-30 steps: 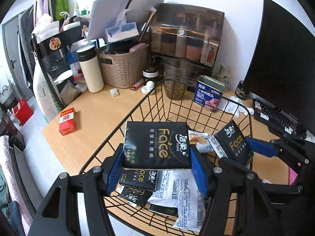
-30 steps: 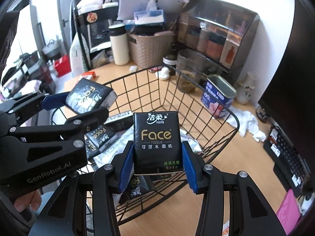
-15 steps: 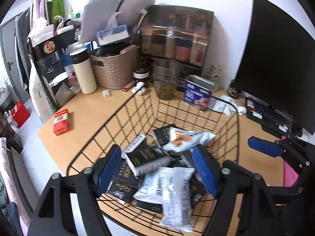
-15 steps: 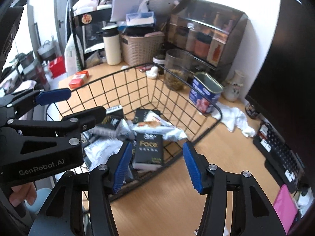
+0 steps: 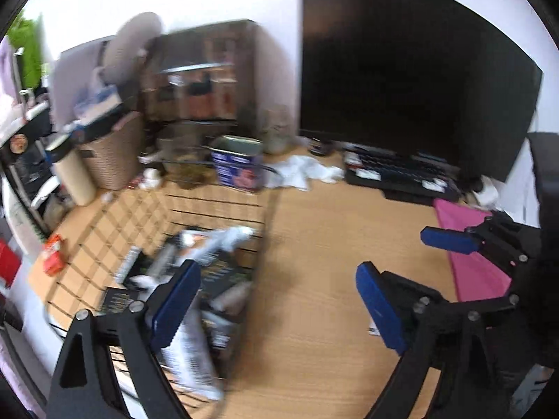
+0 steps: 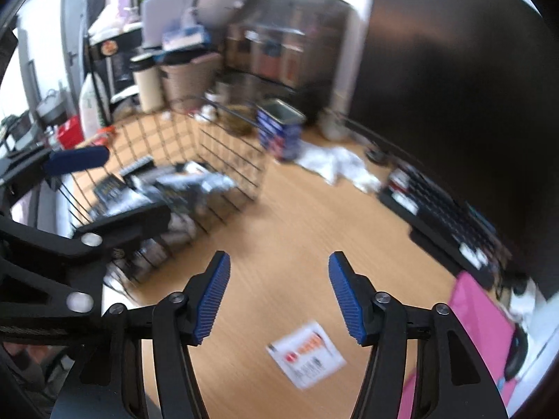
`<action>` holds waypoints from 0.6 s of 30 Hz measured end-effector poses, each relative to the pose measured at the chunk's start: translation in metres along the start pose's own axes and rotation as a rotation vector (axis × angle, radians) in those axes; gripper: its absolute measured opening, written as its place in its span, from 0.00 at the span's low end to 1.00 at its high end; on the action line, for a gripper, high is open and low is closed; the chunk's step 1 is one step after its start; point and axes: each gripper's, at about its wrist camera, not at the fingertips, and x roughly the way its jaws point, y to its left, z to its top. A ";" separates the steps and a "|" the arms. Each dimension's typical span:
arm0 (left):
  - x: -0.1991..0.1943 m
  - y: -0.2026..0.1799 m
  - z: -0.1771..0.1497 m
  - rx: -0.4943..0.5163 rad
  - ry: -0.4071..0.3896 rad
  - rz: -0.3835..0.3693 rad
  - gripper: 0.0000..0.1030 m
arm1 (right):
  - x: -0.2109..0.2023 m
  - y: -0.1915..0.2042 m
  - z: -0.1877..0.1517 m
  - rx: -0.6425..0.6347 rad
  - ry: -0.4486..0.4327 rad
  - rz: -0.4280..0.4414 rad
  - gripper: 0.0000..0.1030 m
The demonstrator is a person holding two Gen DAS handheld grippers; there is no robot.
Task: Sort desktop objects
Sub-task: 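Move both grippers back over the desk toward the pizza-print sachet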
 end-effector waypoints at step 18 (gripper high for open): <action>0.092 -0.056 -0.055 0.120 0.314 0.045 0.89 | 0.080 -0.057 -0.091 0.057 0.238 0.046 0.59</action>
